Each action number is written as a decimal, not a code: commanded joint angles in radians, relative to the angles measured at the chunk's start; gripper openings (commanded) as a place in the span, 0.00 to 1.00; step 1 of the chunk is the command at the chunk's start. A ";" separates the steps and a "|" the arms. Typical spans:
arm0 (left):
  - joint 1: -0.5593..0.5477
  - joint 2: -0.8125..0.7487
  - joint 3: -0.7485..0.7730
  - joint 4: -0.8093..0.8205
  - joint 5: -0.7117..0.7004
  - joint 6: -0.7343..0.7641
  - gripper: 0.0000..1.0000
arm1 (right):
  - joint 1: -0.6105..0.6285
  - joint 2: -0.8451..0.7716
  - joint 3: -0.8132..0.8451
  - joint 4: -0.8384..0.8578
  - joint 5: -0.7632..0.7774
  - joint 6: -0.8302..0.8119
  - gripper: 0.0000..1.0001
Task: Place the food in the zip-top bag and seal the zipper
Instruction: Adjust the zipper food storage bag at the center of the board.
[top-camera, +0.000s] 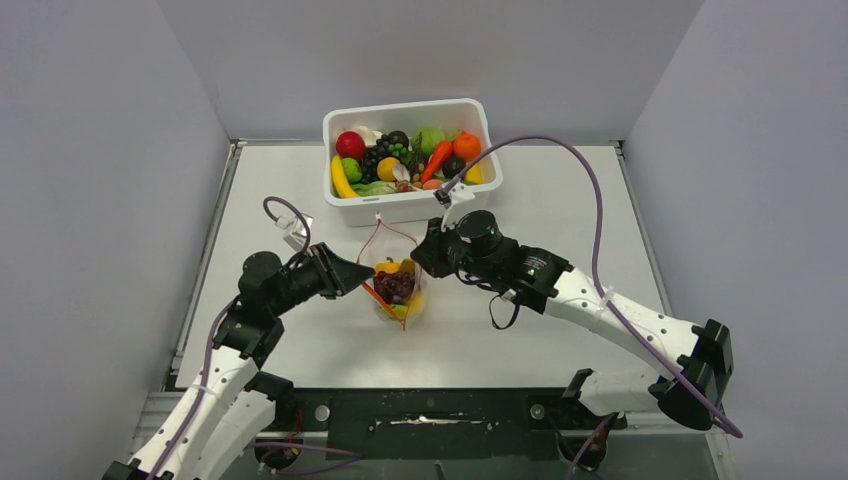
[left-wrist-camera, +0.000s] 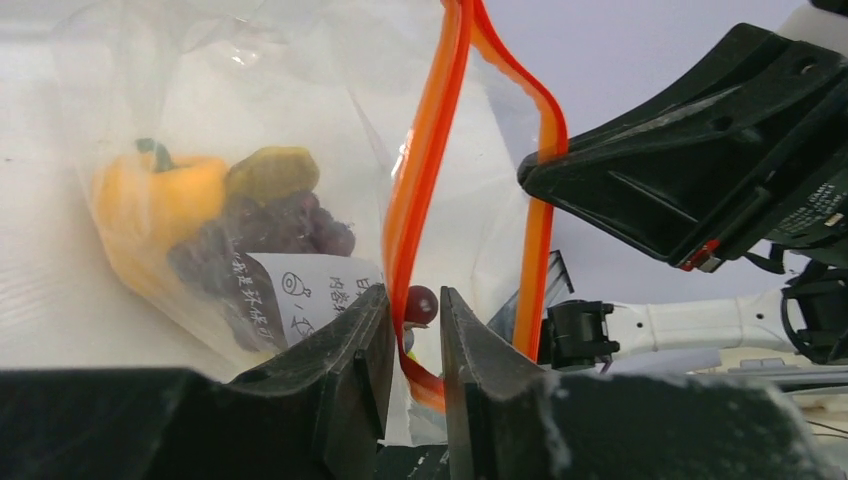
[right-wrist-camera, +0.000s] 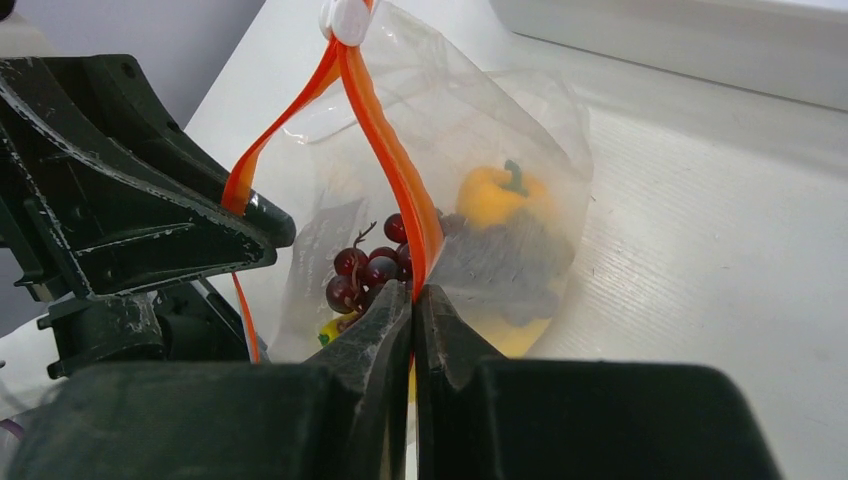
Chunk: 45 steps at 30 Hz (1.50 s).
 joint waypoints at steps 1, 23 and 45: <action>-0.005 0.001 0.080 -0.039 -0.044 0.094 0.23 | -0.003 -0.007 0.048 0.064 -0.005 -0.015 0.00; -0.012 0.067 0.275 -0.351 -0.057 0.253 0.40 | -0.014 0.039 0.078 0.121 0.031 0.083 0.00; -0.015 0.057 0.159 -0.306 -0.031 0.154 0.46 | -0.035 -0.015 0.041 0.169 0.176 0.160 0.00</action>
